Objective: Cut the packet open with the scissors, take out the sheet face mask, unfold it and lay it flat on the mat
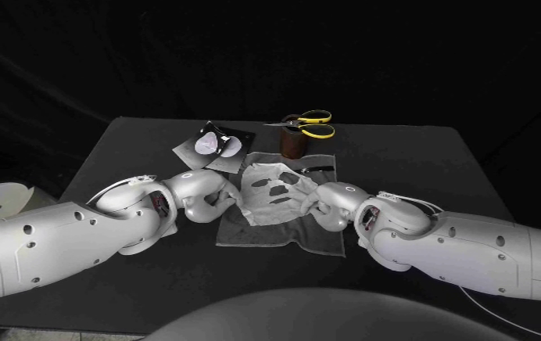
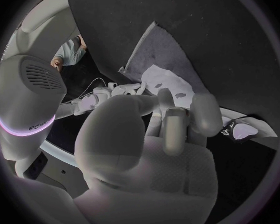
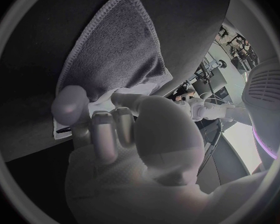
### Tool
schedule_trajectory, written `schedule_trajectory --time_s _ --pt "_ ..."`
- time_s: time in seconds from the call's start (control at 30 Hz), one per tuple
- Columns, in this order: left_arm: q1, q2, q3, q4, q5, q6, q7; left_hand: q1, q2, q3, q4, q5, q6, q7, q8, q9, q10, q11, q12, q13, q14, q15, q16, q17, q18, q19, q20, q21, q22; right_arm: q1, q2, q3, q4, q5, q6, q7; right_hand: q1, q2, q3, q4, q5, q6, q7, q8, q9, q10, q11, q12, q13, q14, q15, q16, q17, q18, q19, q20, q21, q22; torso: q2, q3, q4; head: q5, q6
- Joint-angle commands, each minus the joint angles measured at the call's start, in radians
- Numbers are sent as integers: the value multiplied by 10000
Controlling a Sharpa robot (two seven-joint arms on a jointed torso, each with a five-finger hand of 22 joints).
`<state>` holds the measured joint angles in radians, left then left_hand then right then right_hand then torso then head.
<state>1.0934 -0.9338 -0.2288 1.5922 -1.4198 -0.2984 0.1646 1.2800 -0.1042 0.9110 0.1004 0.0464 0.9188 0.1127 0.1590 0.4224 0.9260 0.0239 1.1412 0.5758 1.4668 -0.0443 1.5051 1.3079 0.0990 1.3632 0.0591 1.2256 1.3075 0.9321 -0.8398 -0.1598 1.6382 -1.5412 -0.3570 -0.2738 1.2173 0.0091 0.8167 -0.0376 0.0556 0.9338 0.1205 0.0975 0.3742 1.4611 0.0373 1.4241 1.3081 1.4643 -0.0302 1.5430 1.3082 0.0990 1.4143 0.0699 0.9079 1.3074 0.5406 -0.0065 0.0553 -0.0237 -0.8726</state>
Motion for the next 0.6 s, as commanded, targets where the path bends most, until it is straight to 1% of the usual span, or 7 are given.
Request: schedule_trajectory --time_s 0.03,0.13,0.2,0.27,0.33,0.4,0.6 --pt "-6 125 1 -23 665 -946 966 -50 -119 -11 27 19 -116 60 -31 -37 -263 25 -238 -238 166 85 -85 584 -63 -118 -2 -90 23 -52 -36 -51 -140 -66 441 -501 -89 -15 45 14 -69 -17 57 -39 4 474 -6 -18 1525 984 -47 70 2333 65 -6 -37 34 1225 2 2 0 -14 0" --pt "-8 246 1 -88 548 -681 691 -71 -155 -56 23 19 -223 78 -81 -61 -355 47 -353 -285 138 107 -108 545 -46 -170 21 -161 -27 -53 -26 -51 -137 -64 454 -501 -89 -15 45 14 -69 -17 57 -39 4 474 -6 -18 1525 984 -47 70 2333 65 -6 -37 34 1225 5 4 -15 -2 0" --pt "-8 356 1 -163 314 -171 297 -77 -202 -88 8 19 -369 45 -153 -94 -532 50 -493 -335 46 117 -185 373 -9 -276 41 -313 -136 -53 -20 -51 -133 -63 461 -503 -89 -15 45 14 -69 -17 57 -39 4 474 -6 -18 1525 984 -47 70 2333 65 -6 -37 34 1225 8 5 -20 3 0" --pt "-9 454 2 -239 118 280 -30 -57 -161 -73 1 20 -412 114 -174 -108 -619 82 -563 -364 -34 137 -250 230 39 -406 52 -505 -274 -53 -14 -51 -132 -63 470 -503 -89 -15 45 14 -69 -17 57 -39 4 474 -6 -18 1525 984 -47 70 2333 65 -6 -37 34 1225 6 4 -10 -16 0" --pt "-9 623 2 -373 -85 845 -426 -112 -170 -107 64 19 -512 140 -227 -137 -759 130 -674 -415 -68 179 -277 189 41 -440 87 -545 -301 -53 0 -51 -138 -61 491 -504 -103 -21 52 10 -70 -18 59 -41 1 478 -5 -11 1531 984 -44 72 2335 66 -10 -36 23 1223 10 -2 -11 -4 0" --pt "-9 789 4 -507 -249 1195 -669 -107 -156 -112 70 19 -606 126 -276 -161 -798 133 -700 -429 -73 189 -279 190 42 -446 102 -551 -306 -53 14 -50 -141 -58 503 -504 -103 -21 52 10 -70 -18 59 -41 1 478 -5 -11 1531 984 -44 72 2335 66 -10 -36 23 1223 11 -4 -13 23 0" --pt "-9 1226 10 -873 -509 1700 -981 -96 -117 -104 77 21 -697 95 -323 -186 -820 122 -712 -440 -79 186 -283 185 49 -457 111 -567 -318 -53 47 -50 -140 -54 532 -511 -111 -22 58 8 -70 -19 60 -43 0 478 -4 -10 1532 985 -42 73 2338 63 -8 -35 35 1225 14 0 -16 26 0"
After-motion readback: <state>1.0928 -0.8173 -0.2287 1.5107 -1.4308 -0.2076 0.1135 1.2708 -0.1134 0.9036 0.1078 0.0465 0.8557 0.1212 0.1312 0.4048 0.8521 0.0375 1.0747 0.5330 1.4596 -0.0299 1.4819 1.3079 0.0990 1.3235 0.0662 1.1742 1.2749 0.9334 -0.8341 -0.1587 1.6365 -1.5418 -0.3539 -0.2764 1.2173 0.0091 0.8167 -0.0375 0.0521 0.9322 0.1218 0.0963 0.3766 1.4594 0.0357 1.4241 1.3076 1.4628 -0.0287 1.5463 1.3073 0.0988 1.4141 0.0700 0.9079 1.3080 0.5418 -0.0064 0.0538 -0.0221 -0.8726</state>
